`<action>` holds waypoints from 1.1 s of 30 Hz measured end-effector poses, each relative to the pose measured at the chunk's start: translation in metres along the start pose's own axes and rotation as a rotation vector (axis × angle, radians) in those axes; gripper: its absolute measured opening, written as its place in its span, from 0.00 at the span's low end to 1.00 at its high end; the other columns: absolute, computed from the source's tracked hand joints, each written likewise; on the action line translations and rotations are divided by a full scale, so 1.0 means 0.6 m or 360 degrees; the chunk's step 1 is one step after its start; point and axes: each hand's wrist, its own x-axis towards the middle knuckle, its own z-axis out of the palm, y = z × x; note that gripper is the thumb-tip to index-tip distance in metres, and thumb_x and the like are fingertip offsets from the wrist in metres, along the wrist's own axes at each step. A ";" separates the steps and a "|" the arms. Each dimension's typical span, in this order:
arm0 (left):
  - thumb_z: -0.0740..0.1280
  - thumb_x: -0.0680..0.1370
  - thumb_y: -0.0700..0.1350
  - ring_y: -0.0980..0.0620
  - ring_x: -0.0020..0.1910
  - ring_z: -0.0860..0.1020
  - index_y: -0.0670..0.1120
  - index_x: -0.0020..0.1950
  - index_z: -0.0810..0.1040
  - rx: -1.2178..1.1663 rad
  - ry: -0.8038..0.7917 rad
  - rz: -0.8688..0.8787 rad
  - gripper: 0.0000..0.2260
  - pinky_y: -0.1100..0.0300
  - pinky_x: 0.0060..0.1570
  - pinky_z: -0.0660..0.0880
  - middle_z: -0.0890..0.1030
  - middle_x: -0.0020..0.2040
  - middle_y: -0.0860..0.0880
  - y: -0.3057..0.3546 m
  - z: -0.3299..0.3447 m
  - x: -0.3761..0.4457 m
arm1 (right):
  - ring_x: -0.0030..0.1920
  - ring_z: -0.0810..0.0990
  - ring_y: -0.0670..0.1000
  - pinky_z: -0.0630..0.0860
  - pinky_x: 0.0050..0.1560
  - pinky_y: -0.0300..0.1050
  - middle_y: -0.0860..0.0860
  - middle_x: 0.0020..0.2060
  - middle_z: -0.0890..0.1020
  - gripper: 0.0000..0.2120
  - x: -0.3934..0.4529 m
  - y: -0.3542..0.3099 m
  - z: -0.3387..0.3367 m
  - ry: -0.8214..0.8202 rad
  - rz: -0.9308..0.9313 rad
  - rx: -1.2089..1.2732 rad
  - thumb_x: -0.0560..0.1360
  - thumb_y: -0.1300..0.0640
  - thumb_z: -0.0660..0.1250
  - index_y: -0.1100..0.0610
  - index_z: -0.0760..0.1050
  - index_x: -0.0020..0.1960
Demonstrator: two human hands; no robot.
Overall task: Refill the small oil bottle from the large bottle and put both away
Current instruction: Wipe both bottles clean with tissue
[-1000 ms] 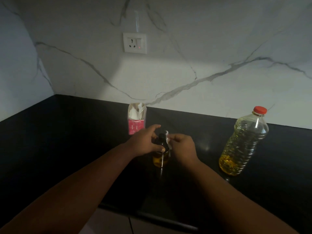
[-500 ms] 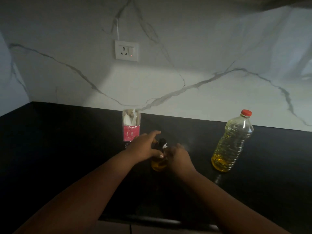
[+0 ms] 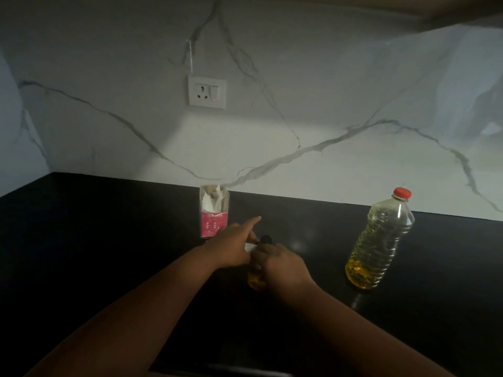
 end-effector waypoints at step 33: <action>0.79 0.68 0.54 0.58 0.54 0.77 0.58 0.79 0.57 -0.0035 0.0108 -0.0252 0.45 0.54 0.59 0.75 0.78 0.55 0.56 0.028 -0.018 -0.003 | 0.37 0.77 0.31 0.69 0.37 0.24 0.41 0.37 0.81 0.06 0.043 0.179 -0.038 -0.0435 0.0231 0.1039 0.75 0.63 0.67 0.57 0.82 0.43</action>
